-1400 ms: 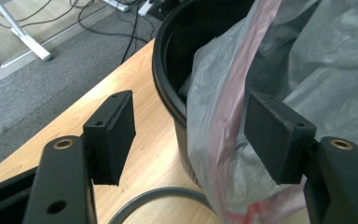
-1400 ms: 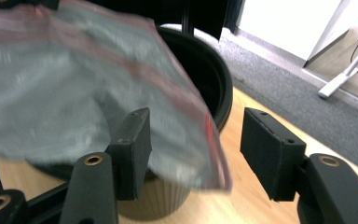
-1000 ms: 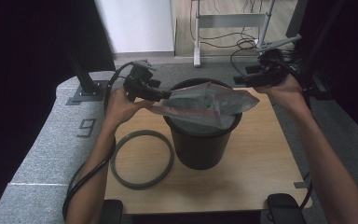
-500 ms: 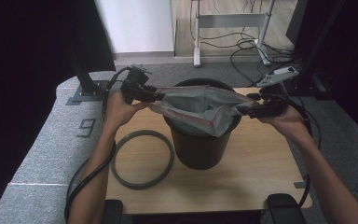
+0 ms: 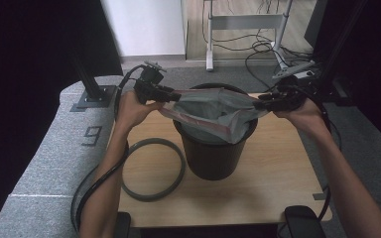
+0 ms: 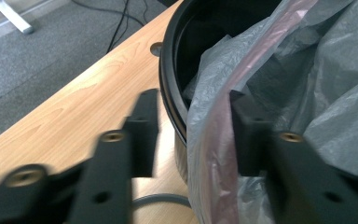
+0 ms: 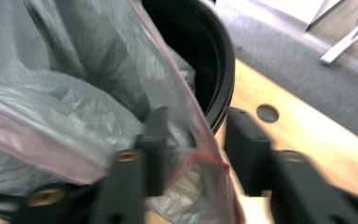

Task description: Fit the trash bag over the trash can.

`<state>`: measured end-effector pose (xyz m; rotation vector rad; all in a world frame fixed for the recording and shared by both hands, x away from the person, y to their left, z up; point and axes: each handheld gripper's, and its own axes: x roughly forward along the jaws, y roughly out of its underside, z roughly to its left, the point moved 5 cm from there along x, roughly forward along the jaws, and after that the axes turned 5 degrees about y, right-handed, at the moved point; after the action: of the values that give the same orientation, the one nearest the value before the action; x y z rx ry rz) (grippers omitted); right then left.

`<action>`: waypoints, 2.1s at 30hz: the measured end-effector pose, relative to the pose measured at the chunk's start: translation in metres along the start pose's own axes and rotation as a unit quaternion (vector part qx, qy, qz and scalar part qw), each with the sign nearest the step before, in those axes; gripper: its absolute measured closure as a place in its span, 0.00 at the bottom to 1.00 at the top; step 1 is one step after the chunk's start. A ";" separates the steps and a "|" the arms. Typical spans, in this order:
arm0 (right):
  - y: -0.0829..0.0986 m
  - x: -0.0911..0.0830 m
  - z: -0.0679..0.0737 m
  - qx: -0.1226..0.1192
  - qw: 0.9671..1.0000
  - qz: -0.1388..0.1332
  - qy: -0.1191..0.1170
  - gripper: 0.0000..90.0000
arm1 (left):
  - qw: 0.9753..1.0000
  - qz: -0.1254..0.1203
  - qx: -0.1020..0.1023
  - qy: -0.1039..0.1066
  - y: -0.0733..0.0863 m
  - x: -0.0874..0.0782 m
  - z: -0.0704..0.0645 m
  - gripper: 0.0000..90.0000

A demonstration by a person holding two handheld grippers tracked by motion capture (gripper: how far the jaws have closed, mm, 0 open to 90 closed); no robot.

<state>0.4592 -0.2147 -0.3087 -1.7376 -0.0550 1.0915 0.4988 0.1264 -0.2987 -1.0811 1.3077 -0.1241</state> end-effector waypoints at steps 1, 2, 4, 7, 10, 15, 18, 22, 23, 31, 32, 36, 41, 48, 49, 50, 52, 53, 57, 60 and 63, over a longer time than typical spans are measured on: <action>0.000 0.004 0.000 0.000 1.000 0.005 -0.003 0.81 | 1.000 -0.003 -0.004 0.001 -0.001 0.002 0.002 0.73; 0.000 0.007 -0.001 -0.003 1.000 0.008 -0.005 0.86 | 1.000 -0.003 -0.008 0.003 -0.001 0.002 0.003 0.79; -0.003 0.011 -0.004 -0.001 1.000 0.003 0.002 0.92 | 1.000 -0.006 -0.023 0.000 -0.003 0.005 0.009 0.88; -0.009 0.018 -0.012 0.006 1.000 0.003 0.016 0.94 | 0.999 -0.003 -0.040 -0.006 -0.004 0.011 0.018 0.94; -0.015 0.028 -0.017 0.011 1.000 0.004 0.027 0.94 | 0.998 0.004 -0.053 -0.018 -0.004 0.018 0.025 0.96; -0.021 0.039 -0.024 0.017 0.999 0.011 0.037 0.94 | 0.997 0.013 -0.076 -0.018 -0.002 0.032 0.039 0.97; -0.022 0.047 -0.028 0.020 0.998 0.025 0.045 0.95 | 0.996 0.023 -0.081 -0.016 -0.001 0.041 0.043 0.97; -0.020 0.055 -0.033 0.020 0.998 0.039 0.052 0.95 | 0.997 0.030 -0.076 -0.009 0.000 0.051 0.043 0.95; -0.018 0.056 -0.033 0.021 0.997 0.043 0.053 0.96 | 0.997 0.030 -0.076 -0.007 0.000 0.052 0.042 0.95; -0.014 0.068 -0.037 0.025 0.997 0.062 0.048 0.96 | 0.997 0.044 -0.064 -0.016 0.004 0.059 0.041 0.99; -0.015 0.070 -0.036 0.027 0.997 0.061 0.047 0.96 | 0.997 0.046 -0.063 -0.019 0.004 0.059 0.041 0.99; -0.016 0.074 -0.036 0.028 0.996 0.065 0.047 0.96 | 0.997 0.050 -0.061 -0.018 0.004 0.060 0.040 0.99; -0.006 0.078 -0.043 0.030 0.993 0.091 0.065 0.96 | 0.998 0.039 -0.053 -0.009 0.000 0.064 0.037 0.96; -0.007 0.082 -0.039 0.027 0.995 0.082 0.050 0.96 | 0.997 0.061 -0.053 -0.018 0.008 0.064 0.039 0.99; -0.008 0.082 -0.038 0.027 0.995 0.081 0.048 0.96 | 0.997 0.064 -0.051 -0.015 0.010 0.064 0.039 0.99; -0.008 0.083 -0.037 0.026 0.995 0.079 0.046 0.96 | 0.996 0.063 -0.053 -0.015 0.011 0.064 0.039 0.99; -0.008 0.083 -0.037 0.028 0.996 0.079 0.044 0.96 | 0.996 0.063 -0.056 -0.009 0.012 0.065 0.039 0.99; -0.008 0.083 -0.037 0.029 0.995 0.080 0.043 0.96 | 0.996 0.063 -0.060 -0.003 0.012 0.066 0.039 0.99; -0.004 0.082 -0.040 0.037 0.994 0.093 0.045 0.96 | 0.997 0.060 -0.054 0.008 0.009 0.069 0.038 0.98; 0.000 0.082 -0.043 0.043 0.992 0.104 0.050 0.96 | 0.997 0.051 -0.063 0.011 0.010 0.068 0.040 0.96; 0.001 0.084 -0.043 0.051 0.992 0.104 0.043 0.96 | 0.996 0.062 -0.059 0.004 0.014 0.069 0.040 0.99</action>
<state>0.5376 -0.2041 -0.3606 -1.7237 0.2370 1.1478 0.5471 0.1132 -0.3627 -1.0965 1.4005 0.0430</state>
